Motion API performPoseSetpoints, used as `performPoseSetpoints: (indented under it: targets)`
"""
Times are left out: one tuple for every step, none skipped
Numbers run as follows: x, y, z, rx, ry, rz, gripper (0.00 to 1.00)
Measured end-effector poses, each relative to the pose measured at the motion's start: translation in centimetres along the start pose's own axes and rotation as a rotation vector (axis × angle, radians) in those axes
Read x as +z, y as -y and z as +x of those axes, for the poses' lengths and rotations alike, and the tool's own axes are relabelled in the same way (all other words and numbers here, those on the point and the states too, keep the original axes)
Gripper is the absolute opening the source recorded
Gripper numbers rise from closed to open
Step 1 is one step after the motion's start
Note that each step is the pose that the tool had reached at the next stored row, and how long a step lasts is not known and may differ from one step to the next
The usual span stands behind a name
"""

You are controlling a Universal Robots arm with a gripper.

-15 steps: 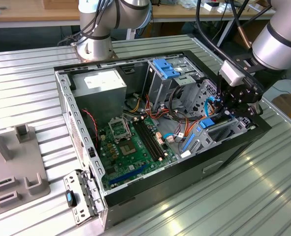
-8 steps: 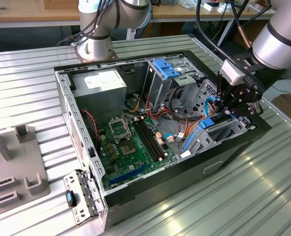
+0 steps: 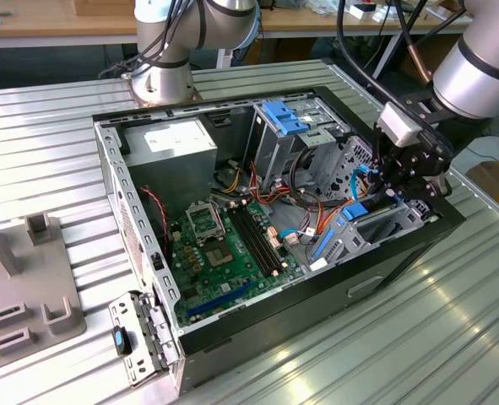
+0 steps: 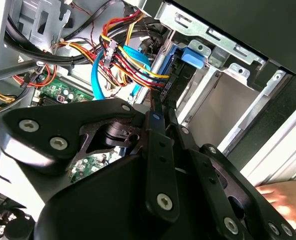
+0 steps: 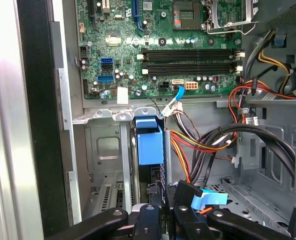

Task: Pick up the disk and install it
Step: 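Insert the first disk wire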

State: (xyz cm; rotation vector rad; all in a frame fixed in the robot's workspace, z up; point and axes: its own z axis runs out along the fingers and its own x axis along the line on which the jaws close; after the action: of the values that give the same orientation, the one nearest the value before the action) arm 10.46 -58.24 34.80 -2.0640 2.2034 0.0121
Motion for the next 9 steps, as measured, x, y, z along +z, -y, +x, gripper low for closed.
performPoseSetpoints:
  targets:
    - [0.01,0.01,0.00,-0.003,0.0003,-0.0002,0.16]
    - [0.01,0.01,0.00,-0.004,0.0004,-0.0004,0.16]
    - [0.01,0.01,0.00,-0.004,0.0006,-0.0004,0.16]
    - [0.04,0.01,0.01,-0.014,0.0012,-0.0013,0.16]
    - [0.04,0.01,0.00,-0.023,0.0018,-0.0021,0.16]
    - [0.05,0.02,-0.01,-0.029,0.0024,-0.0027,0.16]
    - [0.05,0.02,-0.01,-0.031,0.0025,-0.0029,0.16]
    - [0.05,0.02,-0.01,-0.031,0.0025,-0.0029,0.16]
    - [0.05,0.05,-0.02,-0.032,0.0025,-0.0030,0.16]
